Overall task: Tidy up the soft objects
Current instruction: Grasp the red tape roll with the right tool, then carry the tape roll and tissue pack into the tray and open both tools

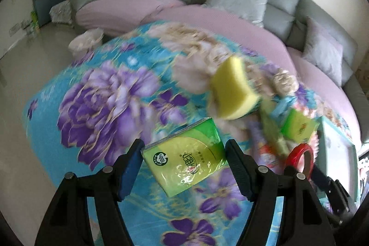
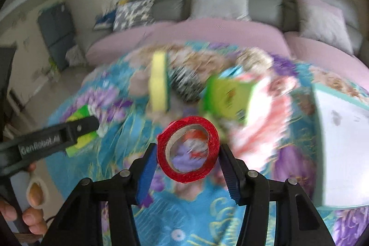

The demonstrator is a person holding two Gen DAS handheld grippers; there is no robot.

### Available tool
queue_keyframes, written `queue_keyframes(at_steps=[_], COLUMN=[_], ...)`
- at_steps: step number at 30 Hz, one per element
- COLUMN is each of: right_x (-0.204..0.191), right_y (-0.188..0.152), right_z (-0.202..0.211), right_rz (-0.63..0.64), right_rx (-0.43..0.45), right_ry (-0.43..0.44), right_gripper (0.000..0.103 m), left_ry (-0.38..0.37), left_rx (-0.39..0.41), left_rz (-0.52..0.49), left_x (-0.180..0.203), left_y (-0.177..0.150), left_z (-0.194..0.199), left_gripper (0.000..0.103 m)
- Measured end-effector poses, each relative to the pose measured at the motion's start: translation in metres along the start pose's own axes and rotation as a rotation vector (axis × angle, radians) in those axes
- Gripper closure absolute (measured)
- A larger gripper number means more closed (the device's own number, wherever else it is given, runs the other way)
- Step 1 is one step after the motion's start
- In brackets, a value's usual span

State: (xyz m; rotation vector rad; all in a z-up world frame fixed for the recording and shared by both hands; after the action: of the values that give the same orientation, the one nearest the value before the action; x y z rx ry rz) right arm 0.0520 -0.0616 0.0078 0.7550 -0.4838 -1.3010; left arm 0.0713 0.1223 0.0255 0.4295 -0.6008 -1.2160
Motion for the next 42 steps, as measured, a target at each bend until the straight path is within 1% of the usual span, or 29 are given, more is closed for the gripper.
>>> queue_keyframes(at_steps=[2,4,9,11,13,14,18,22,28,30,34,39,42], right_x=[0.021,0.040,0.103,0.131,0.151,0.167,0.214,0.250,0.276,0.284,0.298,0.316,0.319], right_y=[0.008,0.012,0.018,0.017,0.016,0.014,0.003,-0.010,-0.020,-0.024,-0.031,-0.045,-0.048], right_z=[0.013,0.024,0.044,0.052,0.058,0.062,0.069,0.068,0.052,0.051,0.052,0.054,0.056], right_rz=[-0.046,-0.082,-0.227,-0.273,-0.312,-0.347,-0.422,-0.477,-0.498,-0.506,-0.516,-0.576,-0.588], right_rx=[0.036,0.058,0.075,0.075,0.069,0.069,0.048,0.023,-0.006,-0.011,-0.025,-0.057,-0.064], right_ry=[-0.041,-0.104,-0.250,-0.323,-0.377,-0.407,-0.491,-0.541,-0.590,-0.599,-0.644,-0.663,-0.662], right_gripper=[0.046,0.046,0.046,0.046,0.046,0.046,0.046,0.046,0.046,0.046,0.046,0.046,0.046], left_ry=[-0.027,-0.070,-0.160,-0.191,-0.212,-0.223,-0.264,-0.308,-0.308,-0.312,-0.324,-0.331,-0.334], left_rx=[0.017,0.028,0.041,0.036,0.034,0.031,0.016,-0.030,-0.086,-0.099,-0.128,-0.149,-0.162], left_rz=[-0.039,-0.081,-0.206,-0.250,-0.287,-0.306,-0.371,-0.420,-0.490,-0.513,-0.547,-0.558,-0.567], left_x=[0.019,0.043,0.111,0.138,0.161,0.174,0.222,0.265,0.311,0.324,0.347,0.365,0.372], left_y=[0.005,0.008,0.008,0.005,0.002,0.000,-0.009,-0.018,-0.036,-0.040,-0.051,-0.060,-0.064], left_z=[0.006,0.011,0.019,0.019,0.018,0.017,0.009,-0.009,-0.039,-0.048,-0.068,-0.085,-0.092], left_gripper=[0.030,0.030,0.030,0.030,0.030,0.030,0.030,0.030,0.030,0.030,0.030,0.030,0.030])
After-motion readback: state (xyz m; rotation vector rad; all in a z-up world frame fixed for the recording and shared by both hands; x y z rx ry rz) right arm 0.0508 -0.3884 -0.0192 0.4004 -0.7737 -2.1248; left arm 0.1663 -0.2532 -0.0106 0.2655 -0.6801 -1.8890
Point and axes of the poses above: each gripper's, at about its wrist camera, not at the fingertips, and z roughly against the way its jaws point, x to its right, y to its top, the point moved 1 cm from there along -z, roughly the way its jaws point, and after that the axes turned 4 degrees about z, right-handed, at the moved point
